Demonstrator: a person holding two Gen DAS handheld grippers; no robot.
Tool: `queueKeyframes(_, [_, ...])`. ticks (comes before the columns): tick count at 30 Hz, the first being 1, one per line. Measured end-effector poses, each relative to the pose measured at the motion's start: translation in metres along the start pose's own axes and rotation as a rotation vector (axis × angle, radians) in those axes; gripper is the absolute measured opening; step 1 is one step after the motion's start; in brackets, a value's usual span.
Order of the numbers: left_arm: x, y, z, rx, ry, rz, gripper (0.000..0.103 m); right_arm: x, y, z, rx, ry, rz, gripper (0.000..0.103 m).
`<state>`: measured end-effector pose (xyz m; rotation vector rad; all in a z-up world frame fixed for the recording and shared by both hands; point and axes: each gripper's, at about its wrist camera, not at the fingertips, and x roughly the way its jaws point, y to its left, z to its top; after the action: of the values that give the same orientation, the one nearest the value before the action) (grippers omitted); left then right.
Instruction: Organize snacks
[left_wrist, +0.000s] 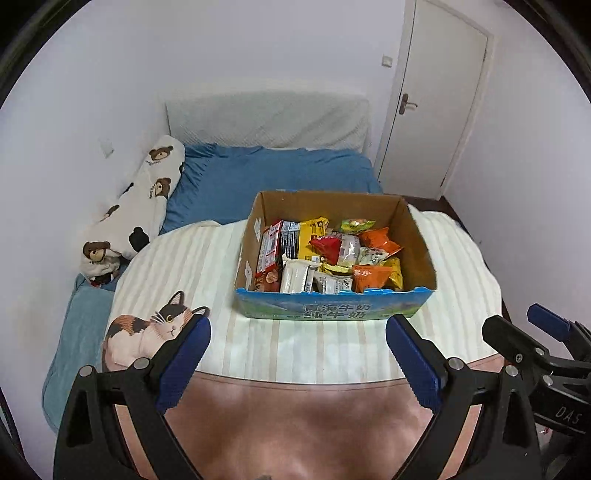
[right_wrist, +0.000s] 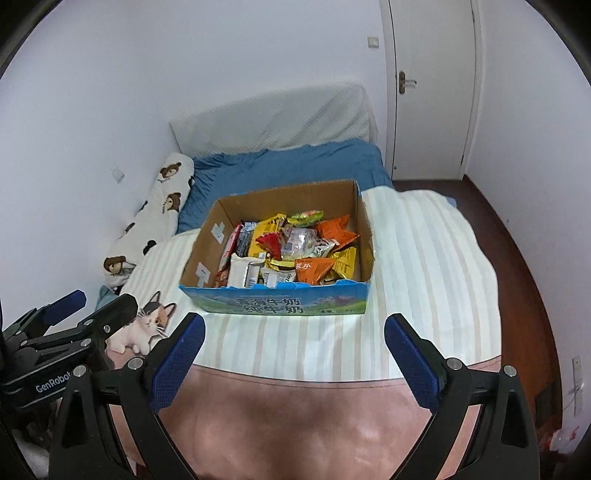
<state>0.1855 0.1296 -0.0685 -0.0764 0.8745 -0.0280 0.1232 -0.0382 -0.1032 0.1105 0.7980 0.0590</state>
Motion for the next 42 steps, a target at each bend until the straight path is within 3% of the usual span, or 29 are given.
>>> queueKeyframes(9, [-0.054,0.004,-0.013,0.001,-0.075,0.030,0.097,-0.055,0.000,-0.018,0.002,-0.056,-0.007,0.101])
queueKeyframes(17, [-0.058,0.007,-0.017,-0.006,-0.086,0.035,0.103,-0.073,-0.001,-0.012,-0.007,-0.131,-0.026,0.103])
queueKeyframes(31, [-0.015,0.009,0.003,-0.009,-0.095,0.091,0.103,-0.021,-0.005,0.009,-0.002,-0.111,-0.076,0.103])
queueKeyframes(42, [0.034,0.009,0.021,0.005,-0.043,0.110,0.103,0.024,-0.009,0.031,0.010,-0.091,-0.115,0.103])
